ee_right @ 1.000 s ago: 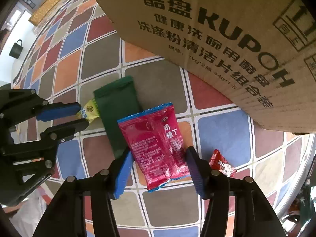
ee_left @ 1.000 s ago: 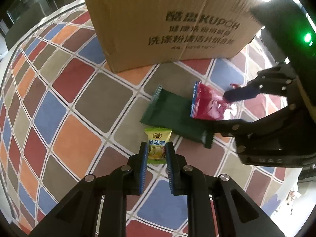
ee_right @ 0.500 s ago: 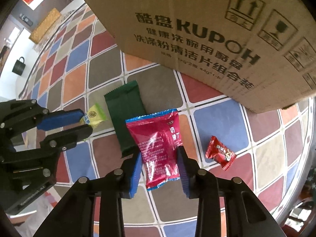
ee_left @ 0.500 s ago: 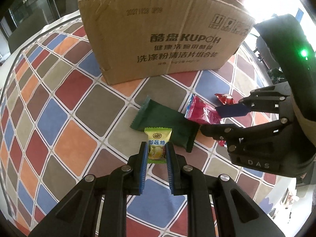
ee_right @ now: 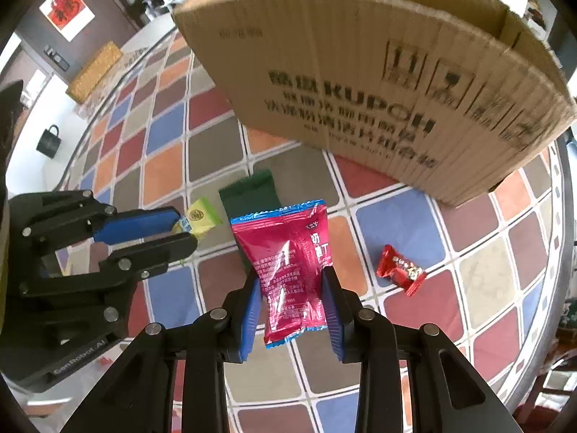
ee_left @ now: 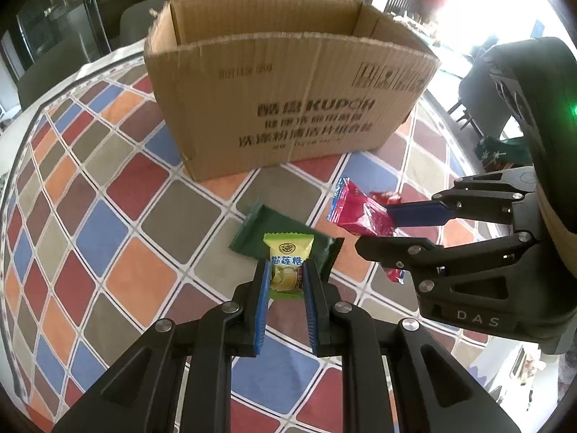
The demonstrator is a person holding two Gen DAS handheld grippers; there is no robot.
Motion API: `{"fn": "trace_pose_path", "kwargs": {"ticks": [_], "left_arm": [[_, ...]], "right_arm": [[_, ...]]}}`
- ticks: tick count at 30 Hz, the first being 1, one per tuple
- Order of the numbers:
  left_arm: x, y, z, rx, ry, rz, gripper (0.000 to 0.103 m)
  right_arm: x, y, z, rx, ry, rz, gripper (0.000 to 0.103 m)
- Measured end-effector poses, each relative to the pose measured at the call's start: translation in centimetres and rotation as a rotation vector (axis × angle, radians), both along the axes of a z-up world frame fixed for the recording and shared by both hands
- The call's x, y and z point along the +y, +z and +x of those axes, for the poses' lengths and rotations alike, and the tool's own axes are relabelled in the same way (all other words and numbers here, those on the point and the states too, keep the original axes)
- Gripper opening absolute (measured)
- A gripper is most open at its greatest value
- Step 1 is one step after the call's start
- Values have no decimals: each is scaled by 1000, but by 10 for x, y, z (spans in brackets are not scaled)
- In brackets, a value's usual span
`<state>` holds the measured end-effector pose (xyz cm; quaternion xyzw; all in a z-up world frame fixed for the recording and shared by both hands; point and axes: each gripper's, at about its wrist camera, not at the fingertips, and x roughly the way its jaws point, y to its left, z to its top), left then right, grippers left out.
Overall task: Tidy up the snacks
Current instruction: 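Carry both packs over the box and open both tools to drop them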
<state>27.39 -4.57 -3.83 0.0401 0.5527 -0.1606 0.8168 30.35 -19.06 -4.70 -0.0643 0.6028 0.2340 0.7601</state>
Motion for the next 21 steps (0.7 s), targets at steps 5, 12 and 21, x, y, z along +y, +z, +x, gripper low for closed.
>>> {"fn": "trace_pose_path", "kwargs": {"ticks": [5,12,21], "left_arm": [[3,21,0,-52,10,-16,19],[5,53,4,-134,18,-26,19],[7,95,15,-226,41,-70,19]], "right_arm": [[-2,16,1,-43,-26,26,33],[-7,51,5,-135,-68,68,34],[-13,99,11,-258,-122,116,33]]}}
